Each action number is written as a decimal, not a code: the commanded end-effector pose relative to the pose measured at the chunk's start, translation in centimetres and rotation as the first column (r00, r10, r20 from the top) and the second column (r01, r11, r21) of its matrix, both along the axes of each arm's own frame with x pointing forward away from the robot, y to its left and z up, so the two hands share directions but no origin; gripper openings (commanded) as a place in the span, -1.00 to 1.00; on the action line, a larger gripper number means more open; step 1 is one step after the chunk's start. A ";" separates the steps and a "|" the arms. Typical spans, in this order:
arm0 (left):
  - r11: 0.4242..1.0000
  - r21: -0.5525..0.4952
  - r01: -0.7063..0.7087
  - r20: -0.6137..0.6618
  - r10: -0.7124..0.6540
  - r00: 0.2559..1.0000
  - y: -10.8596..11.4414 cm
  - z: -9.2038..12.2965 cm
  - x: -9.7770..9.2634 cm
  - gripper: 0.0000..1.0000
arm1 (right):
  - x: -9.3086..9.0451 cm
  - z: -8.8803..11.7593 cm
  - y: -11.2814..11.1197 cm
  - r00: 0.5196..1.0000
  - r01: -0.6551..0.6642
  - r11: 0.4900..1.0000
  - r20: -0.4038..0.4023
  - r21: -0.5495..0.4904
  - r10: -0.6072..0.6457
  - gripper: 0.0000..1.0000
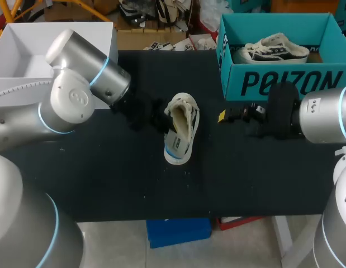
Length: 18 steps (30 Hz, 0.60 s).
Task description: Take the shoe out of the shoebox, open the shoe tongue, remove and reinsert the insole, then place the shoe into the shoebox
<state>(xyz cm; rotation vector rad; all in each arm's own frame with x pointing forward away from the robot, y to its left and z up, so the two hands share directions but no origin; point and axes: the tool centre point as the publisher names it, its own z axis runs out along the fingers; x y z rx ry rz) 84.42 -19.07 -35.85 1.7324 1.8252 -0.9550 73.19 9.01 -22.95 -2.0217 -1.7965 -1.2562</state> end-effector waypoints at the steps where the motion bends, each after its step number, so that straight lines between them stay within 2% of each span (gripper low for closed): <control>1: 1.000 0.000 -0.002 -0.001 0.002 1.000 -0.6 -0.5 0.8 -1.00 | 0.0 0.0 0.1 1.000 0.001 1.000 -0.001 -0.002 -0.001 1.00; 18: 0.998 0.037 -0.048 -0.004 0.049 0.999 -0.8 -1.4 2.3 -1.00 | 0.0 0.0 0.1 1.000 0.001 1.000 -0.001 -0.002 -0.001 1.00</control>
